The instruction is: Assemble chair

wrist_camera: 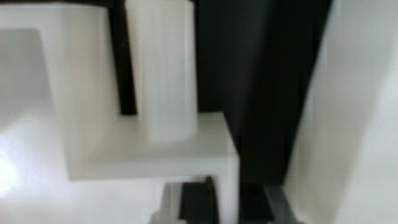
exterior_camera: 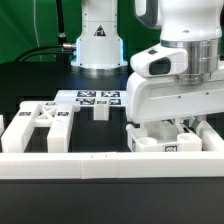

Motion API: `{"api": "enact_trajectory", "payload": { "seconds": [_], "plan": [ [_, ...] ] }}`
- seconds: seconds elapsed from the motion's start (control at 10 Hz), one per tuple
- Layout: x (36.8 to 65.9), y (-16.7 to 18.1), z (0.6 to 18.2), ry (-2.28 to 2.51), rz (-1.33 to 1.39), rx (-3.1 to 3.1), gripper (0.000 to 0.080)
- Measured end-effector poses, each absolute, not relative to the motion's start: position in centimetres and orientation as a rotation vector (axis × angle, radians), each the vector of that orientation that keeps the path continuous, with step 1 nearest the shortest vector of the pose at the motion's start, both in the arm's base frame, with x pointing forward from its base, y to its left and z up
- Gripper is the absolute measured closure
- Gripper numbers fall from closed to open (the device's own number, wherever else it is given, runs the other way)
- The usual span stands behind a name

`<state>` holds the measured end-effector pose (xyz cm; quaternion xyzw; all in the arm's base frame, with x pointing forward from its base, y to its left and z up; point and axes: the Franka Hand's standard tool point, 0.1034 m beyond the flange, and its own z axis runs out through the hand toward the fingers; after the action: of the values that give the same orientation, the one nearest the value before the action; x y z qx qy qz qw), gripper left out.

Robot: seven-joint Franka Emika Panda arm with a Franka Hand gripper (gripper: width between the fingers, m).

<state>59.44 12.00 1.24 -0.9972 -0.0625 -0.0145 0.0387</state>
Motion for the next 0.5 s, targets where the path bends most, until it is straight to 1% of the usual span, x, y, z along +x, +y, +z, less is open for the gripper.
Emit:
{"api": "enact_trajectory", "payload": {
  "seconds": [0.5],
  "plan": [
    [59.59, 11.95, 1.28, -0.195, -0.049, -3.061, 0.0768]
  ]
}}
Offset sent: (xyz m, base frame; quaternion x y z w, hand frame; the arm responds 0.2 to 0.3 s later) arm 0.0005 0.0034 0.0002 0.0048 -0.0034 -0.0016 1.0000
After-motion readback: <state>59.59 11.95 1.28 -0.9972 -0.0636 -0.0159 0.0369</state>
